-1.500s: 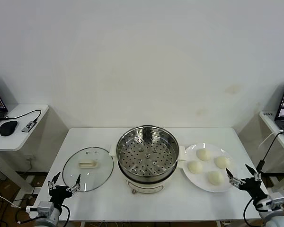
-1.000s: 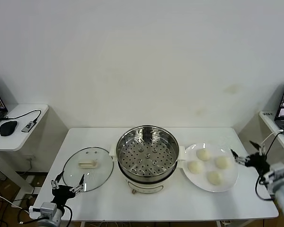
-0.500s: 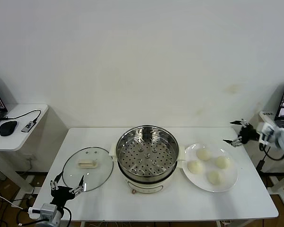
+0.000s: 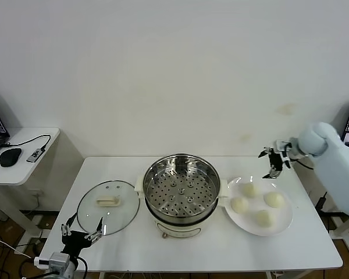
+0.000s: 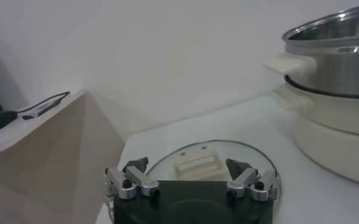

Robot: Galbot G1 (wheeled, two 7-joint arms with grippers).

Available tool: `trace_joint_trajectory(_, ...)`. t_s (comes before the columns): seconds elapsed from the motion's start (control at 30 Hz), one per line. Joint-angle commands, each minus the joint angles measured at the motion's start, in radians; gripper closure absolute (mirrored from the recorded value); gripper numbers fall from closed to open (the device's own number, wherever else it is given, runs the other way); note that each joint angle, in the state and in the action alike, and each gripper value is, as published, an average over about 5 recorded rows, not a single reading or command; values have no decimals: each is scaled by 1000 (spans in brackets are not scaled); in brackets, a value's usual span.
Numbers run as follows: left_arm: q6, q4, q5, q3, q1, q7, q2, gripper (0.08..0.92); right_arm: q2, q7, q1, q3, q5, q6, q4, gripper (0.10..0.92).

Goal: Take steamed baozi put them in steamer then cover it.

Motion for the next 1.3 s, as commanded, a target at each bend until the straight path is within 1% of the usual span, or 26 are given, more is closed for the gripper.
trace_joint_trajectory(0.03,4,1,2,0,1,1,0,177,61,-47,77,-121,-76,37,-116,203)
trace_joint_trajectory(0.47,-2,9,1,13,-3,20,-1,177,109,-10,-36,-35,-109,6,-149,203)
trace_joint_trajectory(0.67,-17,19,9,19,2,22,10,177,138,79,-59,-12,-123,6,-188,203)
trace_joint_trajectory(0.77,-18,19,9,19,3,24,10,177,153,101,-66,-2,-130,7,-206,203)
trace_joint_trajectory(1.23,-22,25,17,23,9,27,5,177,167,121,-69,-3,-133,5,-237,204)
trace_joint_trajectory(1.3,-22,25,18,23,8,27,4,177,168,117,-70,-3,-132,5,-239,221)
